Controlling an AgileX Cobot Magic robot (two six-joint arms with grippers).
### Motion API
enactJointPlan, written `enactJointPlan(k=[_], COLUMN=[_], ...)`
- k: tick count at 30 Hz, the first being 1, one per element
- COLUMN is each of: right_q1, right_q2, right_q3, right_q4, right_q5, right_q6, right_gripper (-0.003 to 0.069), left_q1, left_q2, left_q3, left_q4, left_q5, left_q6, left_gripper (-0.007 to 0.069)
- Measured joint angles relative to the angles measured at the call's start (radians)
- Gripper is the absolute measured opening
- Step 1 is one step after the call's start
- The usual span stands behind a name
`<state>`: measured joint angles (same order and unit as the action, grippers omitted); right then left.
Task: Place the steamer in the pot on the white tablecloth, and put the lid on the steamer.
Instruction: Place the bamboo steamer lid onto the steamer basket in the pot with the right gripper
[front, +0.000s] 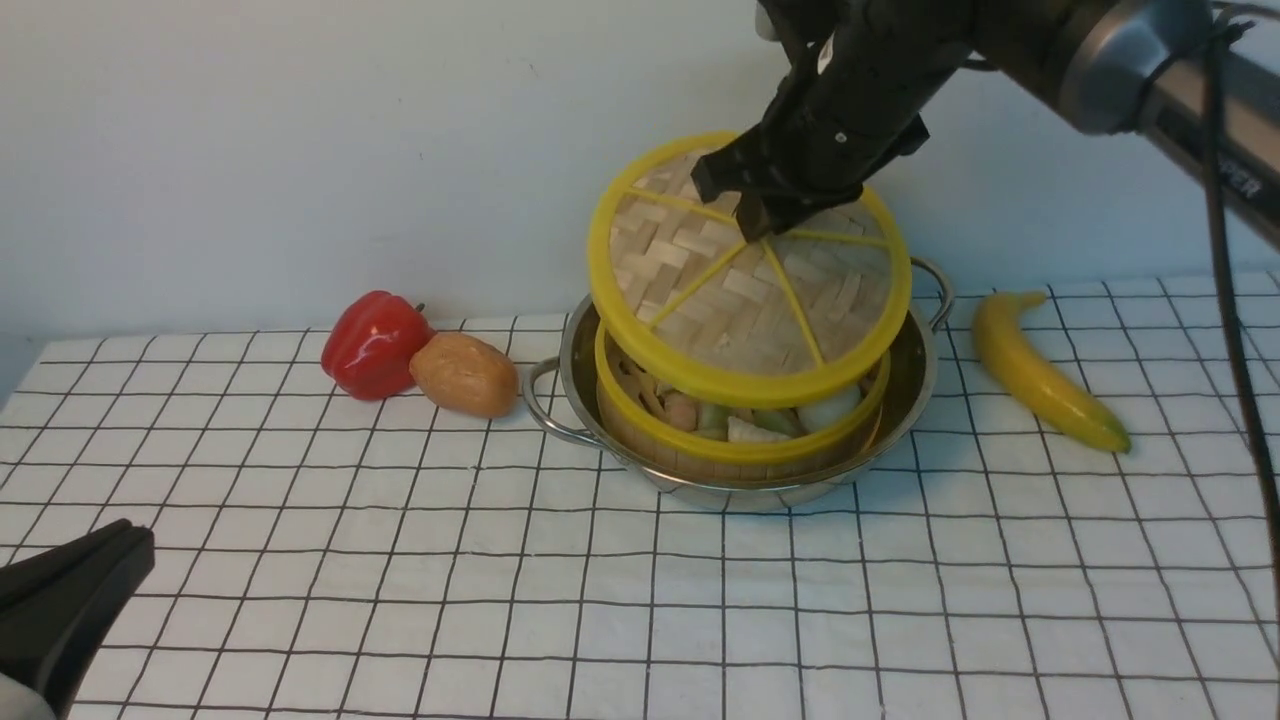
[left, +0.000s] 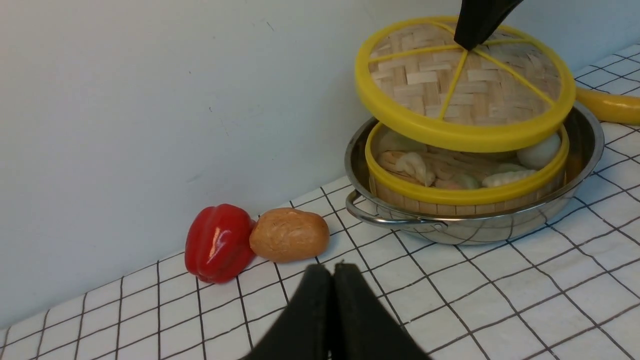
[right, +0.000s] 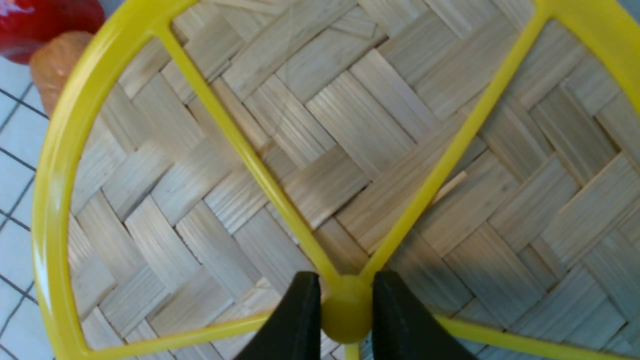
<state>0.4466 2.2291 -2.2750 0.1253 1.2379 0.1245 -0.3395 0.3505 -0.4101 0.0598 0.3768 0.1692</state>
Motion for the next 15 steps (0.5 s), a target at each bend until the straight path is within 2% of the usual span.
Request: enactJointPlan(k=[15], right_q1=[0.0], right_q2=[0.058], right_q3=[-0.001], right_q4=[-0.017], right_q5=[-0.001], right_q6=[0.001], right_gripper=[0.0147], left_q1=[0.0], left_q2=[0.0], left_q3=[0.0], left_q4=[0.0], left_q5=[0.0], left_q6=[0.001], left_gripper=[-0.0008])
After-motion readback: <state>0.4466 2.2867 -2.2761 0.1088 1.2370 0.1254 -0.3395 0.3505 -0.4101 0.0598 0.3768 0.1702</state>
